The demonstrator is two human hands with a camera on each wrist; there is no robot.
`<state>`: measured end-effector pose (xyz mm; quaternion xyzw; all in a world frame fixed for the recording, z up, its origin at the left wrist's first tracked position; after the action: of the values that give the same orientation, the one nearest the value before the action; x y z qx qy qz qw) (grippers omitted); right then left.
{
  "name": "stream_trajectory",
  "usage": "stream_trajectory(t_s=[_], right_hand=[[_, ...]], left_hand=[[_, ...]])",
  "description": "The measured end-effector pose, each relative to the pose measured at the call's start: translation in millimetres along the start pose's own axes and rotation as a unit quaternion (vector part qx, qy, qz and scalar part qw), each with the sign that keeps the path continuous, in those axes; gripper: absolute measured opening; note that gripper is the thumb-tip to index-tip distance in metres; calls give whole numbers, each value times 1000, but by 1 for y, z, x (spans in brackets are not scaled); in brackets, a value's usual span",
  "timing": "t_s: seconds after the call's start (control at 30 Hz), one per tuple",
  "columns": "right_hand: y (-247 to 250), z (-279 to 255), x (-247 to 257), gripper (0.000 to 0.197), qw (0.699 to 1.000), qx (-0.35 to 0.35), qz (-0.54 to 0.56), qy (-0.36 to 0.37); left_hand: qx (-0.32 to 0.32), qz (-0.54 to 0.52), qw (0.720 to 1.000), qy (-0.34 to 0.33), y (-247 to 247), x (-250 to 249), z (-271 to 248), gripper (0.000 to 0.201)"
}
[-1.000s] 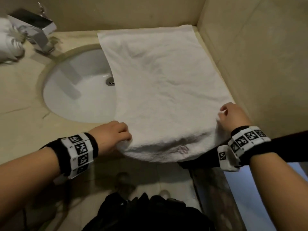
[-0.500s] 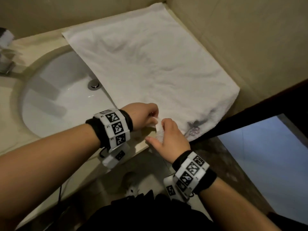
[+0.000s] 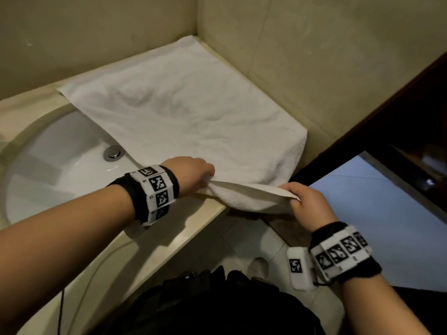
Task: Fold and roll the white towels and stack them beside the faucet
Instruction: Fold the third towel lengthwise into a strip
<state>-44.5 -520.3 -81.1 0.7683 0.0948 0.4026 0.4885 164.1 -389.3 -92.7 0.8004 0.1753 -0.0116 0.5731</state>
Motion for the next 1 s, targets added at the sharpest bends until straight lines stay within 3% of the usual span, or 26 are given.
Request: stream_trajectory(t_s=[0.1, 0.23, 0.3, 0.4, 0.47, 0.6, 0.73, 0.87, 0.93, 1.0], right_hand=[[19, -5, -11, 25, 999, -19, 47, -4], [26, -3, -33, 21, 999, 26, 9, -39], [20, -2, -44, 16, 997, 52, 8, -63], [15, 4, -63, 16, 980, 68, 133, -128], [23, 14, -76, 20, 975, 21, 168, -147], [62, 46, -106, 17, 950, -152, 211, -173], [96, 83, -125, 24, 927, -277, 154, -202], [84, 114, -127, 31, 949, -182, 10, -259], [72, 127, -117, 36, 963, -134, -38, -232], [65, 148, -99, 35, 979, -90, -39, -179]], left_hand=[[36, 43, 998, 16, -7, 12, 8, 24], [65, 47, 995, 53, -4, 40, 18, 23], [53, 29, 996, 58, 6, 47, 24, 24], [2, -1, 999, 41, 37, 43, 46, 25], [-30, -11, 999, 21, 62, 33, 66, 25], [-82, 5, 996, -18, 112, 10, 126, 26], [-113, 6, 993, -28, 141, -4, 202, 24], [-48, 3, 999, -2, 120, 5, 260, 27], [-25, -6, 1000, 4, 101, 20, 269, 30], [-43, -11, 999, 8, 90, 39, 266, 32]])
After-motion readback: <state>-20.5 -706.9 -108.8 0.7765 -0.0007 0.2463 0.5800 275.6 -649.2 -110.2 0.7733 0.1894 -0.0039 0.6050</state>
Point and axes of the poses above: each hand's wrist, its own z-axis towards the middle knuckle, its own y-axis out of the back of the hand, x = y × z, the point moved 5 cm from there along z, towards the middle knuckle
